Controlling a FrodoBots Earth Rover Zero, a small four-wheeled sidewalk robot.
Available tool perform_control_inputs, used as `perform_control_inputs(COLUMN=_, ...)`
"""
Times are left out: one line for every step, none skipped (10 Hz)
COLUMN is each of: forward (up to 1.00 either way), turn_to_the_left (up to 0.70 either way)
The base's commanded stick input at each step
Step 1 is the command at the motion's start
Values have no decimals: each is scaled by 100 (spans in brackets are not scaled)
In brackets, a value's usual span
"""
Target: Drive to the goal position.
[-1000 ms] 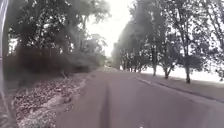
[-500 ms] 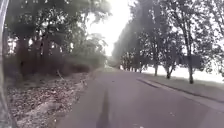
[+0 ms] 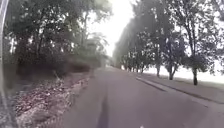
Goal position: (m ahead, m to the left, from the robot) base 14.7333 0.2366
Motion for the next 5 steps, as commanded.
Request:
perform_control_inputs(forward=70, turn_to_the_left=1)
perform_control_inputs(forward=70, turn_to_the_left=1)
perform_control_inputs(forward=70, turn_to_the_left=1)
perform_control_inputs(forward=70, turn_to_the_left=1)
perform_control_inputs(forward=70, turn_to_the_left=1)
